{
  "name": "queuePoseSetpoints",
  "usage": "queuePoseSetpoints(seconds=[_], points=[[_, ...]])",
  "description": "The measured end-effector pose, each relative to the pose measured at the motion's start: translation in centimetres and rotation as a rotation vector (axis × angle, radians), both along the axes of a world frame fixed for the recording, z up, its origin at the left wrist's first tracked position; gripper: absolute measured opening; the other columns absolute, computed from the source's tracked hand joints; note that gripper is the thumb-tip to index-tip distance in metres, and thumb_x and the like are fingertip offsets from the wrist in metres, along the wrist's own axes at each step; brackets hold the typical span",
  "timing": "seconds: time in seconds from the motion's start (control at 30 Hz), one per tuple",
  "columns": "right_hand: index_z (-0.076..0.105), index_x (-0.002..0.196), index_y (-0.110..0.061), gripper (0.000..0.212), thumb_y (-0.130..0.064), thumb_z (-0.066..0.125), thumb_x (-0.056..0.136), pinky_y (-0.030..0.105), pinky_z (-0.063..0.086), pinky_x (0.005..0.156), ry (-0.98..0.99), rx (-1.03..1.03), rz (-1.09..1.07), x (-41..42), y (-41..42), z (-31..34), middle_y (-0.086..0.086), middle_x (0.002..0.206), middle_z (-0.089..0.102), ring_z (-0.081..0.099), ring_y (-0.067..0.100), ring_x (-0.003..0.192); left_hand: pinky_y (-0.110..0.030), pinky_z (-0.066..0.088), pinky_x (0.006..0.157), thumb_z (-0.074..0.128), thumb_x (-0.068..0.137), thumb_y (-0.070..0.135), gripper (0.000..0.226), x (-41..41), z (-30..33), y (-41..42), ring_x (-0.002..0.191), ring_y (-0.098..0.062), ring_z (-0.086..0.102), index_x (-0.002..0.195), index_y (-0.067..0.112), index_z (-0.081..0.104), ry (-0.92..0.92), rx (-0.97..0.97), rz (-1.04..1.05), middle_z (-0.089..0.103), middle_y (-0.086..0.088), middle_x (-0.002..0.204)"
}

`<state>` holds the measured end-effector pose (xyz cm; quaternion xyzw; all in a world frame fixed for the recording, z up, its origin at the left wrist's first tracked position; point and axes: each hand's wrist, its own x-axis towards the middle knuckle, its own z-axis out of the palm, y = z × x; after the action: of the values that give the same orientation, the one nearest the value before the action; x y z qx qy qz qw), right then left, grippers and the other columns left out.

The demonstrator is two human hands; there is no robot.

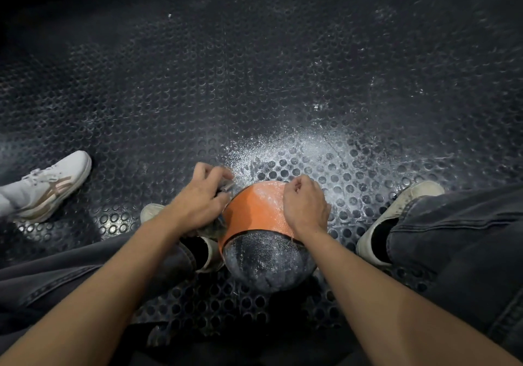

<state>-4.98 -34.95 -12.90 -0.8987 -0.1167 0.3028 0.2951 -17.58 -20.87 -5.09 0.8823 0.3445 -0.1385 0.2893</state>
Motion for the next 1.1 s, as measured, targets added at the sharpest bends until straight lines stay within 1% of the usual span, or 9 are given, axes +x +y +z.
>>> queuePoseSetpoints(seconds=[0.07, 0.17, 0.27, 0.37, 0.43, 0.5, 0.6, 0.73, 1.1], points=[[0.052, 0.101, -0.024, 0.019, -0.039, 0.040, 0.103, 0.041, 0.033, 0.103, 0.000, -0.002, -0.004, 0.0, 0.1, 0.1, -0.002, 0.106, 0.055, 0.053, 0.017, 0.097, -0.044, 0.045, 0.095, 0.053, 0.090, 0.015, 0.041, -0.1, 0.0, -0.8, 0.094, -0.018, 0.050, 0.128, 0.020, 0.040, 0.035, 0.131, -0.085, 0.029, 0.000, 0.116], [0.051, 0.101, -0.023, 0.019, -0.038, 0.040, 0.103, 0.042, 0.031, 0.106, -0.025, -0.008, 0.004, -0.3, 0.1, 0.3, -0.003, 0.106, 0.053, 0.052, 0.016, 0.098, -0.015, 0.046, 0.078, 0.068, 0.082, 0.008, 0.053, -0.6, -0.8, -2.4, 0.089, -0.008, 0.049, 0.127, 0.017, 0.041, -0.015, 0.087, 0.025, 0.040, 0.000, 0.116], [0.052, 0.100, -0.024, 0.019, -0.038, 0.039, 0.103, 0.043, 0.030, 0.108, -0.018, -0.006, -0.001, -0.2, 0.0, 0.2, -0.004, 0.106, 0.054, 0.053, 0.016, 0.099, -0.002, 0.039, 0.053, 0.085, 0.069, 0.017, 0.044, -1.0, -1.2, -2.5, 0.071, 0.003, 0.055, 0.105, 0.019, 0.060, -0.056, -0.033, 0.254, 0.060, 0.011, 0.087], [0.052, 0.100, -0.024, 0.020, -0.039, 0.039, 0.103, 0.044, 0.031, 0.107, -0.009, 0.003, -0.001, -0.1, 0.0, 0.1, -0.004, 0.105, 0.055, 0.053, 0.016, 0.098, -0.009, 0.045, 0.076, 0.081, 0.071, 0.036, 0.040, -1.4, -1.1, -2.4, 0.092, -0.005, 0.058, 0.108, 0.024, 0.068, -0.107, -0.122, 0.227, 0.061, 0.008, 0.108], [0.052, 0.099, -0.025, 0.019, -0.039, 0.040, 0.102, 0.045, 0.032, 0.106, -0.014, 0.003, -0.003, -0.2, 0.1, 0.0, -0.004, 0.105, 0.054, 0.052, 0.016, 0.098, -0.033, 0.040, 0.104, 0.065, 0.077, 0.052, 0.048, -1.6, -1.3, -2.9, 0.121, -0.013, 0.047, 0.119, 0.029, 0.064, -0.095, -0.181, 0.156, 0.044, 0.004, 0.136], [0.052, 0.098, -0.025, 0.018, -0.038, 0.040, 0.101, 0.046, 0.032, 0.107, -0.009, 0.012, -0.008, -0.3, 0.1, -0.1, -0.005, 0.106, 0.054, 0.051, 0.016, 0.098, -0.044, 0.031, 0.114, 0.052, 0.079, 0.058, 0.056, -1.9, -1.5, -3.6, 0.133, -0.015, 0.039, 0.129, 0.033, 0.058, -0.109, -0.254, 0.137, 0.038, 0.003, 0.148], [0.051, 0.097, -0.026, 0.017, -0.038, 0.040, 0.102, 0.045, 0.032, 0.106, -0.008, 0.021, -0.004, -0.2, -0.1, 0.0, -0.005, 0.106, 0.055, 0.051, 0.016, 0.098, -0.042, 0.034, 0.111, 0.048, 0.085, 0.054, 0.049, -2.2, -2.3, -4.4, 0.132, -0.015, 0.043, 0.127, 0.033, 0.060, -0.190, -0.169, 0.129, 0.051, 0.001, 0.140], [0.051, 0.099, -0.025, 0.018, -0.038, 0.039, 0.103, 0.043, 0.031, 0.106, -0.025, 0.016, 0.012, -0.5, -0.2, 0.0, -0.005, 0.106, 0.054, 0.053, 0.016, 0.100, -0.033, 0.046, 0.095, 0.055, 0.094, 0.033, 0.032, -1.5, -2.7, -4.5, 0.101, -0.008, 0.052, 0.118, 0.016, 0.067, -0.260, 0.064, 0.105, 0.055, 0.004, 0.118], [0.049, 0.097, -0.026, 0.016, -0.039, 0.039, 0.102, 0.043, 0.031, 0.105, -0.030, 0.019, 0.008, -0.4, -0.2, -0.3, -0.006, 0.106, 0.054, 0.053, 0.015, 0.098, -0.017, 0.044, 0.077, 0.061, 0.093, 0.027, 0.020, -0.9, -2.7, -4.0, 0.087, -0.007, 0.055, 0.097, 0.011, 0.072, -0.355, 0.082, -0.104, 0.056, 0.007, 0.102]])
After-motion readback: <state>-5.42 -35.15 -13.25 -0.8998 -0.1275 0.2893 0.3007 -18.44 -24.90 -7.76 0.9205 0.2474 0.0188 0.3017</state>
